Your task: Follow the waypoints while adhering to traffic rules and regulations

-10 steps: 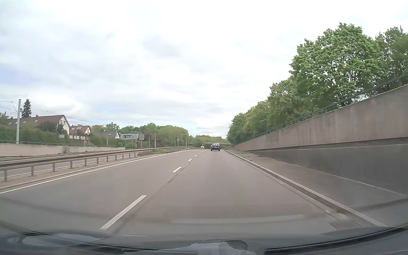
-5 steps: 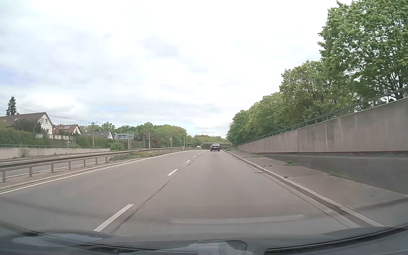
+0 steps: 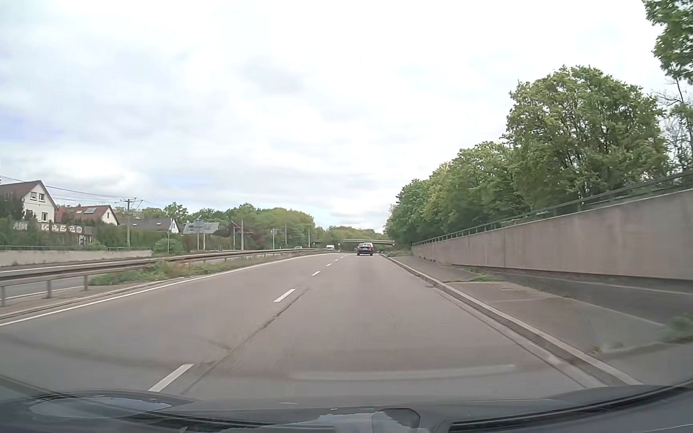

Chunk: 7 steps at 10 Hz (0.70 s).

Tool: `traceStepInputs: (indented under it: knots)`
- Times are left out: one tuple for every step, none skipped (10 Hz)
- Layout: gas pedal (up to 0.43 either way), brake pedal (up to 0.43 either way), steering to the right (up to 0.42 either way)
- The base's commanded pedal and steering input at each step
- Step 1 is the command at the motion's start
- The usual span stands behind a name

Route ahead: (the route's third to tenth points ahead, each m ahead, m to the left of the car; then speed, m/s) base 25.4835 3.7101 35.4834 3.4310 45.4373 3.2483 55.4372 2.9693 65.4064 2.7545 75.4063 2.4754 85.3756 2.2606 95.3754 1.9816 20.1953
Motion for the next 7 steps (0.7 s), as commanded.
traceStepInputs:
  knots:
    - [0.15,0.0,0.001]
    - [0.15,0.0,0.001]
    - [0.15,0.0,0.001]
    - [0.15,0.0,0.001]
    - [0.15,0.0,0.001]
    - [0.15,0.0,0.001]
    - [0.15,0.0,0.001]
